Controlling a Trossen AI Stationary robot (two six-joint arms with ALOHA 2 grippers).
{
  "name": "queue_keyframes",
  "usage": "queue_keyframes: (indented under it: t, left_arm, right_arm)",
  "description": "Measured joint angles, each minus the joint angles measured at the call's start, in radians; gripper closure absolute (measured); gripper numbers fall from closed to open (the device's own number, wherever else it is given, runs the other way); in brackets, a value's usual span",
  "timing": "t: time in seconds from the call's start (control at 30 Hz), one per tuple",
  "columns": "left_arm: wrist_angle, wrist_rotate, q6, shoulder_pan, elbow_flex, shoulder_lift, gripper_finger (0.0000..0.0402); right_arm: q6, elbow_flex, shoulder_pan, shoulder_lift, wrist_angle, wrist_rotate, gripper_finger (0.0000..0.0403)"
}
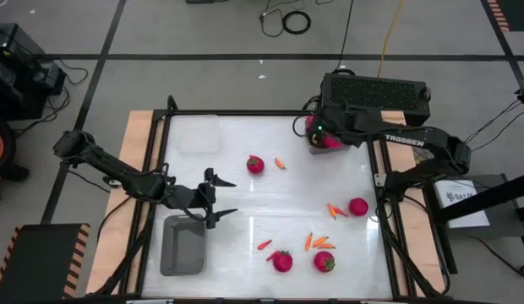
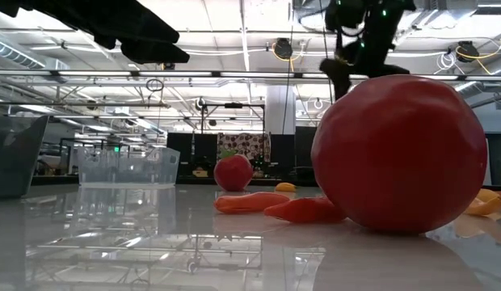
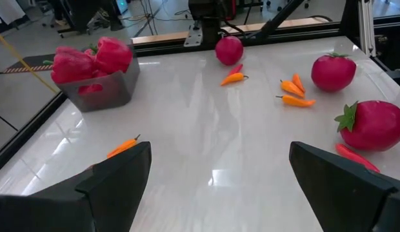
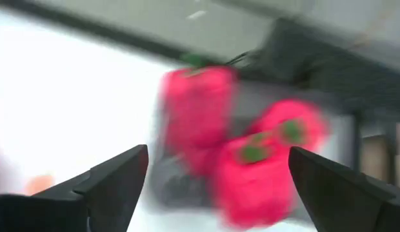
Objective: Sort produce into baskets
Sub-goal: Put the red tomato into the transparent bin
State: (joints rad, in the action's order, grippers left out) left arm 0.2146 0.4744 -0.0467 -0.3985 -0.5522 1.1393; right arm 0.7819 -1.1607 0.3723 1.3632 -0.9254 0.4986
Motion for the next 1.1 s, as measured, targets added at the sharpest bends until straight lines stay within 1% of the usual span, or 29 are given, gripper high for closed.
queue_keyframes:
  t: [0.07,0.13,0.27,0.43,0.53,0.6,0.77,0.87,0.93,1.0,1.1]
  left_arm:
    - [0.000,0.000,0.000,0.000,0.000,0.000,0.0027]
    - [0.000,-0.007,0.000,-0.001,0.000,0.000,0.0027]
    - [0.000,-0.042,-0.002,-0.001,0.000,0.000,0.0027]
    - [0.004,-0.051,-0.026,-0.001,0.000,0.000,0.0027]
    - [0.005,-0.051,-0.034,-0.001,0.000,0.000,0.0027]
    - [0.005,-0.052,-0.052,-0.001,0.000,0.000,0.0027]
    - [0.017,-0.099,-0.062,-0.003,0.000,0.001,0.0027]
    - [0.075,-0.114,-0.076,-0.005,0.000,0.029,0.0027]
    - [0.159,-0.140,-0.070,-0.005,0.000,0.064,0.0027]
    - [0.260,-0.193,-0.047,-0.005,0.000,0.118,0.0027]
    - [0.412,-0.269,-0.017,-0.006,-0.001,0.213,0.0027]
  right_arm:
    - [-0.009,-0.022,-0.029,0.000,0.013,-0.108,0.0037]
    - [-0.010,-0.024,-0.085,0.000,0.058,-0.135,0.0038]
    - [-0.003,-0.024,-0.231,0.008,0.157,-0.105,0.0043]
    - [0.073,-0.025,-0.451,0.021,0.215,-0.016,0.0050]
    - [0.158,-0.025,-0.591,0.048,0.216,0.048,0.0051]
    - [0.222,-0.025,-0.679,0.074,0.213,0.073,0.0051]
    - [0.407,-0.024,-0.861,0.181,0.222,0.080,0.0051]
    - [0.516,-0.024,-0.942,0.246,0.230,0.080,0.0051]
    - [0.564,-0.024,-0.980,0.283,0.236,0.080,0.0051]
    - [0.590,-0.023,-1.006,0.313,0.238,0.096,0.0051]
    - [0.596,-0.022,-1.029,0.334,0.238,0.156,0.0051]
